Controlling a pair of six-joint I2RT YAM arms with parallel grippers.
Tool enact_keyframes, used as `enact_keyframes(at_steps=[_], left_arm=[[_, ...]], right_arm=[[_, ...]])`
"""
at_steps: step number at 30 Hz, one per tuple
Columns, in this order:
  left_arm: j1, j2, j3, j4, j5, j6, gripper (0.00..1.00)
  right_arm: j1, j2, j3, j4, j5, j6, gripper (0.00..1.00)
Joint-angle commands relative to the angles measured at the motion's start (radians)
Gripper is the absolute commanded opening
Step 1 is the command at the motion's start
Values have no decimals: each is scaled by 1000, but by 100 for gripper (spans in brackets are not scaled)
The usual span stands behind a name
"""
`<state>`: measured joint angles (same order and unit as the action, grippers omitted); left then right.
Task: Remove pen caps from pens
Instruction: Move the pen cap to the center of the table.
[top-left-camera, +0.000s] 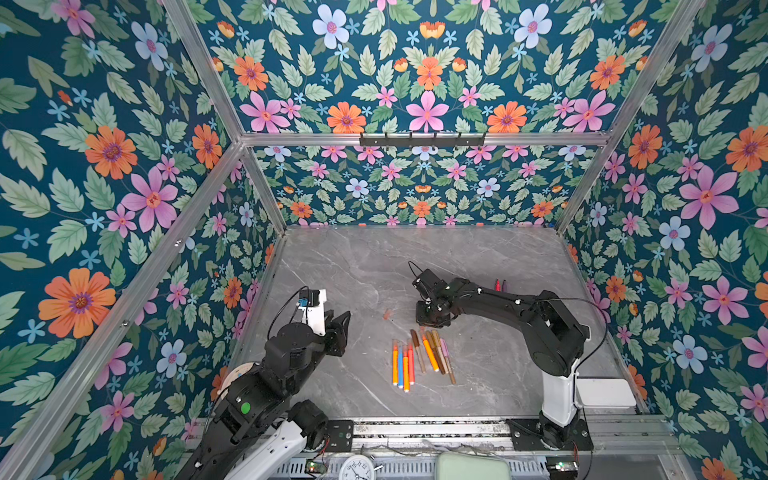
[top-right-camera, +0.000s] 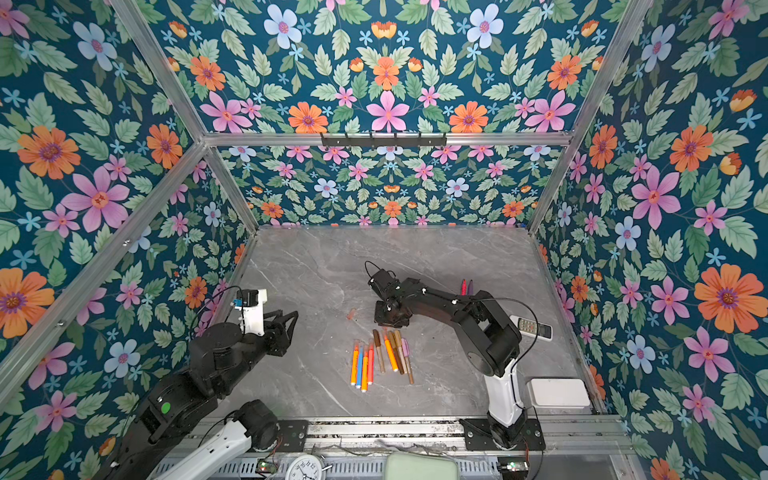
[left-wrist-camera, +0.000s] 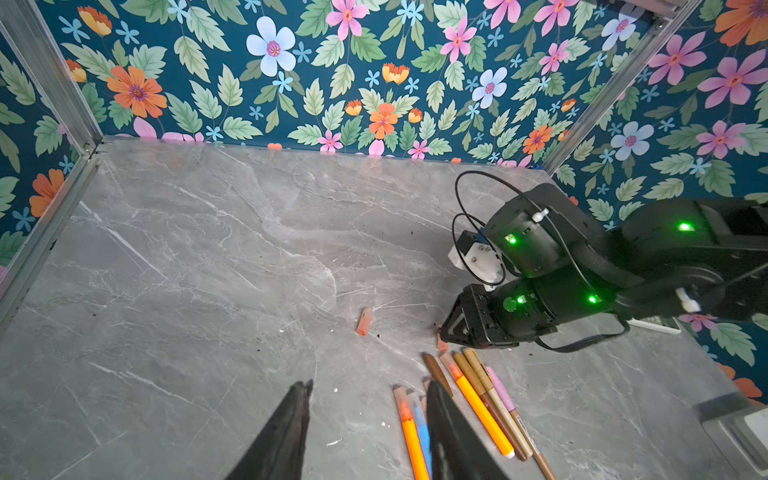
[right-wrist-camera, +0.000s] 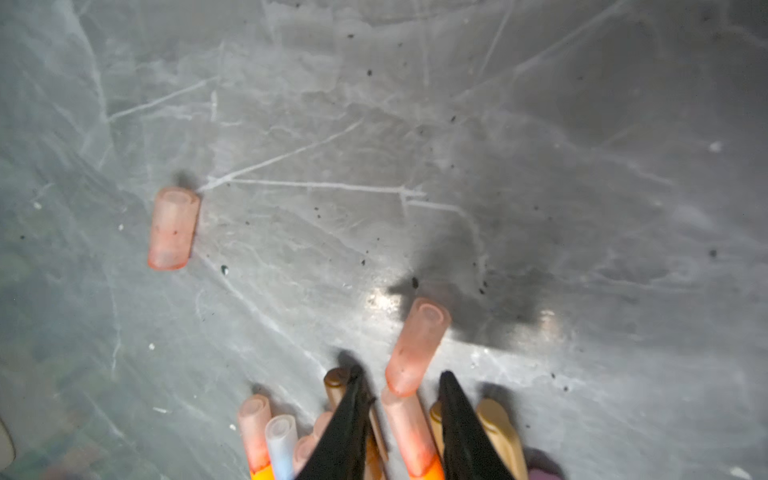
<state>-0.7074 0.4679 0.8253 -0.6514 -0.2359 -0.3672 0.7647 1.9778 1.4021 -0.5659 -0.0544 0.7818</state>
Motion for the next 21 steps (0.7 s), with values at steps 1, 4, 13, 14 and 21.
enact_keyframes(at_steps=[1, 4, 13, 14, 21], left_arm=[[1, -7, 0, 8, -3, -4, 48], [2, -10, 0, 9, -1, -3, 48], [2, -23, -2, 10, 3, -2, 48], [2, -25, -3, 11, 3, -3, 48], [2, -34, -5, 12, 2, -1, 49]], right_arm=[[2, 20, 30, -61, 51, 20, 27], [5, 39, 45, -66, 54, 21, 27], [18, 119, 107, -83, 50, 22, 22], [18, 125, 116, -81, 49, 23, 19], [24, 211, 266, -116, 27, 3, 14]])
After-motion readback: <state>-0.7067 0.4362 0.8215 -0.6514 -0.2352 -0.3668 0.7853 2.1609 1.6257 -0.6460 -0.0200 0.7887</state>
